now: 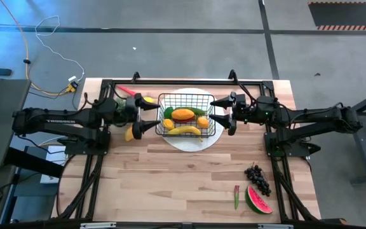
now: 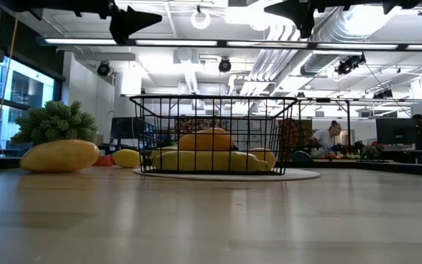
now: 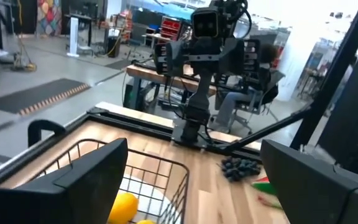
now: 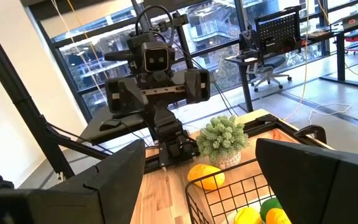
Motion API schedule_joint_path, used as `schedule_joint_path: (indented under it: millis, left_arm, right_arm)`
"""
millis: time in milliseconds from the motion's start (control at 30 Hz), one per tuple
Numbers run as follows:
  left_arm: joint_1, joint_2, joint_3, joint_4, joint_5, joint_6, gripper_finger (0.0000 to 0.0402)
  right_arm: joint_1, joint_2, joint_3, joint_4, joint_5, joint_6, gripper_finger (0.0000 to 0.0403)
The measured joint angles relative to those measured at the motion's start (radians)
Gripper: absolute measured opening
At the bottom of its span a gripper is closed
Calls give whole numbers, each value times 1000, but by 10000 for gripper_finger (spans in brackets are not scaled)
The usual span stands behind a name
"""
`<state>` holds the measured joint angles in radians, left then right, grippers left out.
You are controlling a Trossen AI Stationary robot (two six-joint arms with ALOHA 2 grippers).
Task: Build produce basket
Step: Put the yellow mango into the wire basket
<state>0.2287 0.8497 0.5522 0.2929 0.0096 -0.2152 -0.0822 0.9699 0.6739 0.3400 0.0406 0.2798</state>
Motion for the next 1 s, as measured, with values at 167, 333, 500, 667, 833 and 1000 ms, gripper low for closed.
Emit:
schedule_joint_path:
  millis: [167,333,500,667,833,1000]
  left_arm:
    - [0,0,0,0,0,57,358]
    - [0,0,0,6,0,78,358]
    - [0,0,0,11,0,78,358]
    - [0,0,0,12,0,78,358]
    - [0,1,0,13,1,80,358]
    - [0,1,11,-2,-26,51,358]
  right_arm:
    - [0,0,0,0,0,-10,288]
    - [0,0,0,0,0,-19,288]
    - [0,0,0,0,-6,-56,288]
    - [0,0,0,0,-6,-63,288]
    - [0,0,0,0,-6,-63,288]
    - [0,0,0,-10,-6,-51,288]
